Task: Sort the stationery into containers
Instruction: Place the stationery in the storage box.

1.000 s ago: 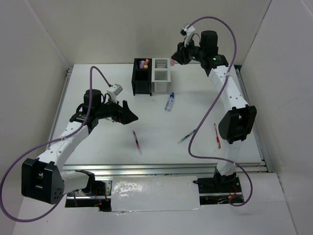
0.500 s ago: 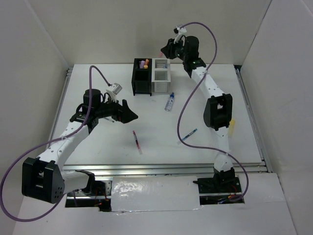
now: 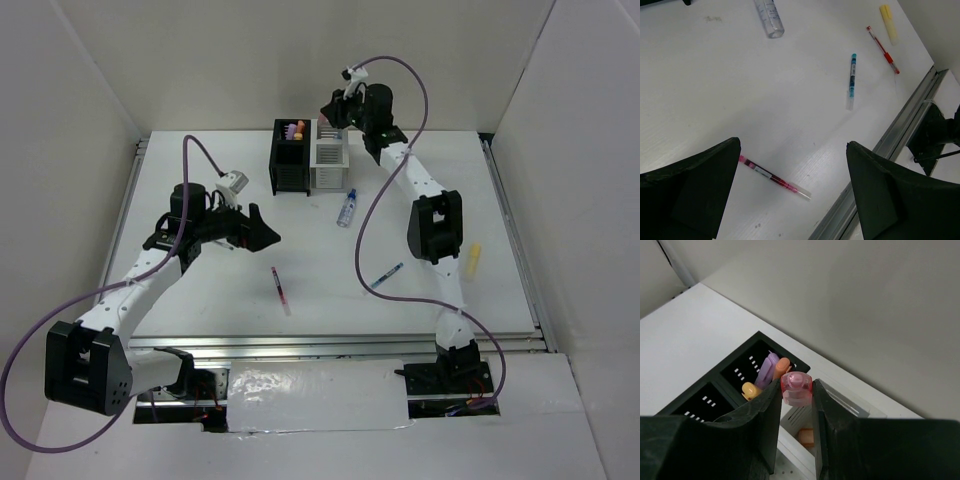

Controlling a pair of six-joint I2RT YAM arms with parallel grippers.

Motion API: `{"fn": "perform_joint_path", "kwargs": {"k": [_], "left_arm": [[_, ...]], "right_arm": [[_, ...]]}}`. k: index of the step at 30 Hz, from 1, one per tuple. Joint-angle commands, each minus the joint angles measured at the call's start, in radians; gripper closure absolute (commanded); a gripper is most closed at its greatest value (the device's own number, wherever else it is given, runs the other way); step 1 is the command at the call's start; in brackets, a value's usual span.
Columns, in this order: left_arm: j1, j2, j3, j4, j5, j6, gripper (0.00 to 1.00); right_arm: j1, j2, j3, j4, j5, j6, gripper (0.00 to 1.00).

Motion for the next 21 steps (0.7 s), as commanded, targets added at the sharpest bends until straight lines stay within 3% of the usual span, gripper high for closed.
{"fn": "perform_joint_path", "kwargs": {"k": [1,4,5,7,8,11,13,17,21], "left_arm": [[0.006,-0.01,0.007,0.037,-0.038,0.001,0.01],[0.004,-0.016,0.01,0.031,-0.066,0.008,0.01],[0.004,-0.018,0.01,0.031,-0.075,0.009,0.01],[0.0,-0.021,0.007,0.031,-0.098,0.009,0.01],[-0.002,-0.023,0.007,0.032,-0.109,0.011,0.01],[-0.016,-0.029,0.009,0.029,-0.147,0.015,0.01],[-0.017,-0.033,0.005,0.037,-0.164,0.011,0.01],[-0.019,-0.042,-0.002,0.049,-0.192,-0.021,0.01],[-0.023,-0.058,0.008,0.023,-0.256,-0.045,0.01]], "right_arm": [[0.012,0.021,0.042,0.046,0.025,-0.037,0.99],[0.013,0.035,0.052,0.042,0.037,-0.028,0.93],[0.012,0.041,0.059,0.033,0.04,-0.025,0.83],[0.012,0.045,0.065,0.028,0.042,-0.022,0.79],[0.012,0.044,0.065,0.011,0.042,-0.023,0.62],[0.012,0.03,0.064,-0.009,0.063,-0.009,0.42],[0.012,-0.005,0.059,-0.036,0.079,0.053,0.35],[0.013,-0.128,-0.025,-0.067,0.151,0.161,0.3],[0.029,-0.298,-0.108,-0.269,0.384,0.34,0.3]]}}
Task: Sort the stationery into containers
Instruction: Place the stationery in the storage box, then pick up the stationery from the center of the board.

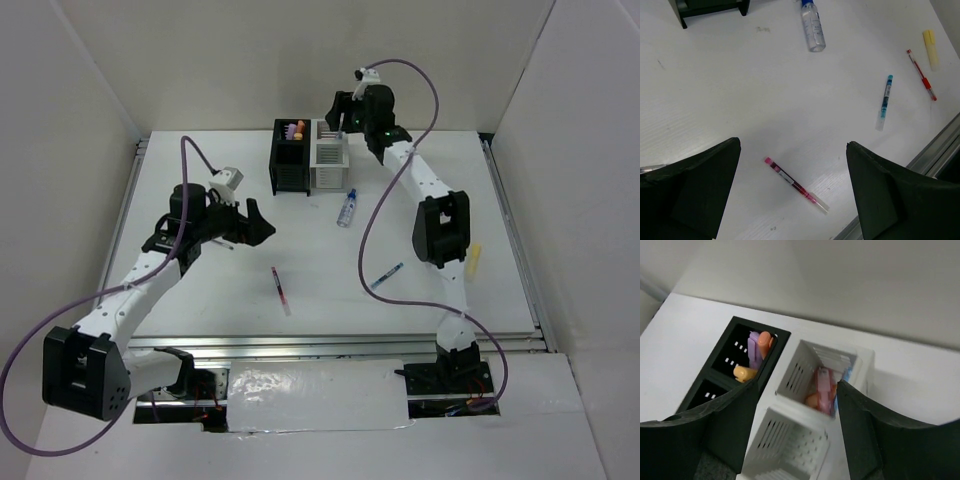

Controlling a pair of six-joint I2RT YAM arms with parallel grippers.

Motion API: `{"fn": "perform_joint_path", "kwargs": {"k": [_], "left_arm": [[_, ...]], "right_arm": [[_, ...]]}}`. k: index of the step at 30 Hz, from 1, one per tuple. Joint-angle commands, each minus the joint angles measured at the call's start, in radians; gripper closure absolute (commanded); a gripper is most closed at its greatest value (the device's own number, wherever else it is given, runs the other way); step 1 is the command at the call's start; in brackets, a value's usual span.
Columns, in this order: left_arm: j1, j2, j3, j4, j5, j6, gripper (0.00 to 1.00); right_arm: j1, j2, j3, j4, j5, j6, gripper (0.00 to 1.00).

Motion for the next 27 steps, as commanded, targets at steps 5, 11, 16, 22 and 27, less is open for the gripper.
{"fn": "perform_joint_path", "kwargs": {"k": [5,11,16,22,27], "left_arm": [[-0.007,-0.066,-0.004,0.003,-0.103,-0.034,0.01],[-0.007,-0.1,-0.014,-0.011,-0.112,-0.034,0.01],[-0.007,-0.102,-0.005,-0.033,-0.111,-0.019,0.01],[-0.005,-0.111,-0.007,-0.047,-0.123,-0.014,0.01],[-0.002,-0.105,-0.016,-0.045,-0.115,-0.014,0.01]], "right_arm": [[0.004,-0.445,-0.281,-0.187,0.215,0.273,0.34],[0.007,-0.595,-0.557,-0.294,0.214,0.386,0.35],[0.037,-0.592,-0.636,-0.346,0.272,0.484,0.35],[0.065,-0.508,-0.642,-0.386,0.313,0.552,0.36],[0.086,-0.448,-0.658,-0.389,0.382,0.585,0.4]]}}
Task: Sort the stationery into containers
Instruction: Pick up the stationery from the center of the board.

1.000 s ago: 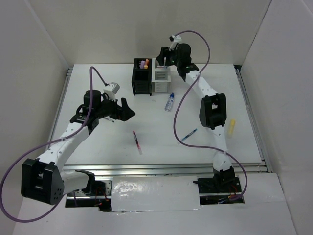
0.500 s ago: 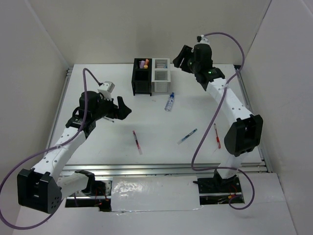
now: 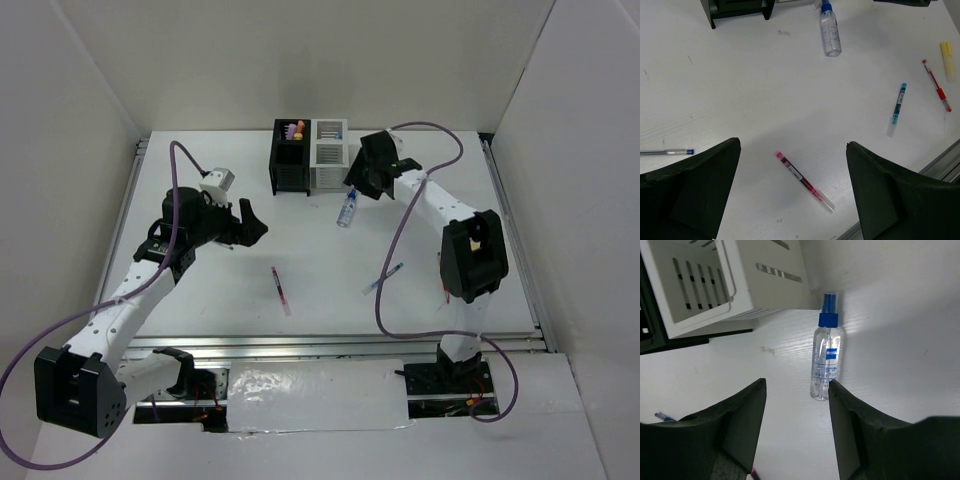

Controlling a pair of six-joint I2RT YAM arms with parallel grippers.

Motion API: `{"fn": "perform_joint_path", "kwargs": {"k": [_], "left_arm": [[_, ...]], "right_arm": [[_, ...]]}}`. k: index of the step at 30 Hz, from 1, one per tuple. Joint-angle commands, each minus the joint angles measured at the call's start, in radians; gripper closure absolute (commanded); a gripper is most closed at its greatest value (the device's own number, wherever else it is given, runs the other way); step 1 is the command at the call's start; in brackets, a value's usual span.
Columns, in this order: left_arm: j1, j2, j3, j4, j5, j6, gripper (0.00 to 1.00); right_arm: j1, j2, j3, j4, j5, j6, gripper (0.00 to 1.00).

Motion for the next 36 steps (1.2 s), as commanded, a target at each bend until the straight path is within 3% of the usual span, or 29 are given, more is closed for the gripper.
{"fn": "perform_joint_path", "kwargs": {"k": [1,9,24,36], "left_arm": [[0.001,-0.014,-0.008,0.016,0.001,-0.002,0.01],[0.009,-0.007,0.001,0.0,0.001,0.006,0.01],[0.014,0.007,0.026,-0.044,-0.02,0.025,0.01],[0.014,-0.02,0.015,-0.064,-0.017,0.036,0.01]], "right_arm": [[0.016,0.033,0.002,-0.014,0.079,0.06,0.41],[0.038,0.105,-0.001,-0.009,0.145,0.089,0.46],[0.075,0.174,0.01,-0.021,0.191,0.075,0.41],[0.075,0.176,-0.029,-0.029,0.209,0.03,0.45]]}}
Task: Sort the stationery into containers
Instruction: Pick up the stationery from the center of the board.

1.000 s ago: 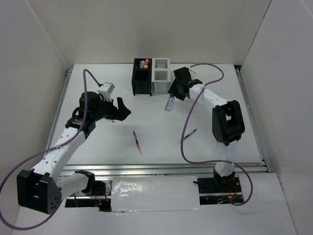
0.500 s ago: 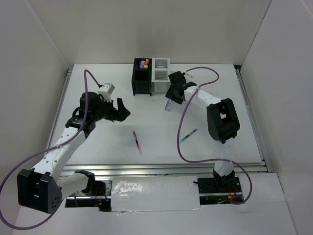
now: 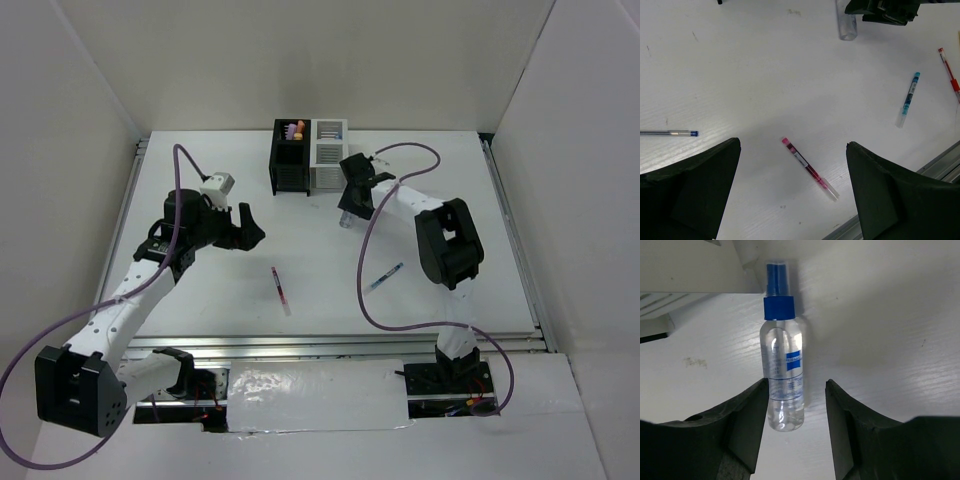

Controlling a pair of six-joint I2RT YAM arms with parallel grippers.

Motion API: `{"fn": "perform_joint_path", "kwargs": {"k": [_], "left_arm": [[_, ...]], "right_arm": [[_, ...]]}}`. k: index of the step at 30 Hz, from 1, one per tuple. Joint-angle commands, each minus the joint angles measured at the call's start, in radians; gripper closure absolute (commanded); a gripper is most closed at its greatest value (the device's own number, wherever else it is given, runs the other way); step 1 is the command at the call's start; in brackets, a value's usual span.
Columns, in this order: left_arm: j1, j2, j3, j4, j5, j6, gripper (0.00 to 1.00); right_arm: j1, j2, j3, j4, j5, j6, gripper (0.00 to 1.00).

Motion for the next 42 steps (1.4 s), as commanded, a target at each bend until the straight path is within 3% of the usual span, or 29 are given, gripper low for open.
{"fn": "perform_joint_path", "kwargs": {"k": [1,10,13,14,17,18,20,21,22,25,34,42], "left_arm": [[0.005,-0.025,0.018,0.006,0.004,0.026,0.01],[0.005,-0.025,0.024,-0.004,0.006,0.034,0.01],[0.003,-0.031,0.018,-0.003,0.006,0.035,0.01],[0.003,-0.03,0.017,-0.003,0.006,0.036,0.01],[0.003,-0.027,0.021,-0.004,0.01,0.036,0.01],[0.003,-0.024,0.021,-0.004,0.01,0.034,0.01],[0.003,-0.022,0.02,0.003,0.015,0.031,0.01],[0.003,-0.02,0.018,0.005,0.015,0.029,0.01],[0.005,-0.02,0.018,0.006,0.018,0.026,0.01],[0.002,-0.014,0.023,0.006,0.019,0.023,0.01],[0.002,-0.011,0.026,-0.009,0.018,0.034,0.01],[0.0,0.022,0.027,0.009,0.027,0.02,0.01]], "right_arm": [[0.007,-0.012,-0.026,-0.011,0.042,-0.016,0.45],[-0.034,-0.035,-0.086,-0.025,0.048,-0.054,0.52],[-0.063,-0.067,-0.135,-0.044,0.034,-0.065,0.69],[-0.082,-0.091,-0.148,-0.059,0.024,-0.068,0.81],[-0.091,-0.15,-0.207,-0.083,-0.006,-0.08,0.92],[-0.091,-0.165,-0.223,-0.09,-0.016,-0.086,0.92],[-0.096,-0.2,-0.266,-0.1,-0.044,-0.097,0.8],[-0.1,-0.203,-0.266,-0.108,-0.044,-0.1,0.73],[-0.106,-0.199,-0.26,-0.12,-0.076,-0.102,0.57],[-0.142,-0.175,-0.224,-0.146,-0.104,-0.114,0.39],[-0.257,-0.063,-0.07,-0.169,-0.191,-0.241,0.44],[-0.275,0.016,0.055,-0.231,-0.242,-0.345,0.51]]}}
